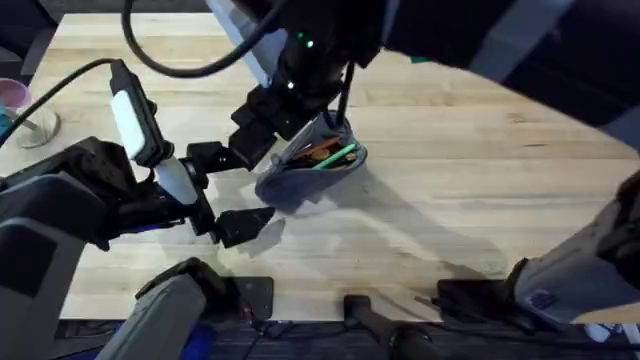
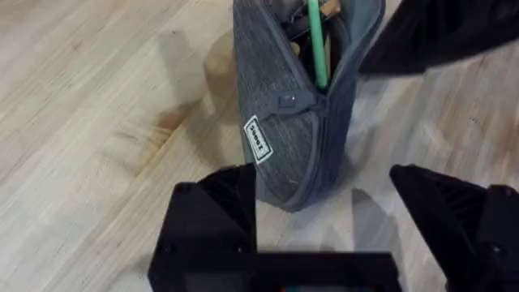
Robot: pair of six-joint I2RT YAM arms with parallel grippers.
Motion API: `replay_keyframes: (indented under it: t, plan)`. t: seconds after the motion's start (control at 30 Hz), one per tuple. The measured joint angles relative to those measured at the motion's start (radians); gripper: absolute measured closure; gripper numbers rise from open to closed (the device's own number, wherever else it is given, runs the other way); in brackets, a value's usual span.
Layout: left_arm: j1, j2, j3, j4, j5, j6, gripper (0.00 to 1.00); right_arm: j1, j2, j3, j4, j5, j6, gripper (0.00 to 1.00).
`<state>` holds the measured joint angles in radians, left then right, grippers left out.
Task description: Unzip the bag, pick up the pens from the table one at a time and place them inside, then zip the bag closed.
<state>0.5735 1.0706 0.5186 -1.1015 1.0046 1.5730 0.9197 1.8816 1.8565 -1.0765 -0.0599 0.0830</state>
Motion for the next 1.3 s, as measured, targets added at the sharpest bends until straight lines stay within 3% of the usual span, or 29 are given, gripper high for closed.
replay_keyframes:
  t: [1.3]
  plan:
    - [0.000,0.000,0.000,0.002,0.000,0.002,0.005,0.018,0.188,0.002,0.050,-0.015,0.019,0.029]
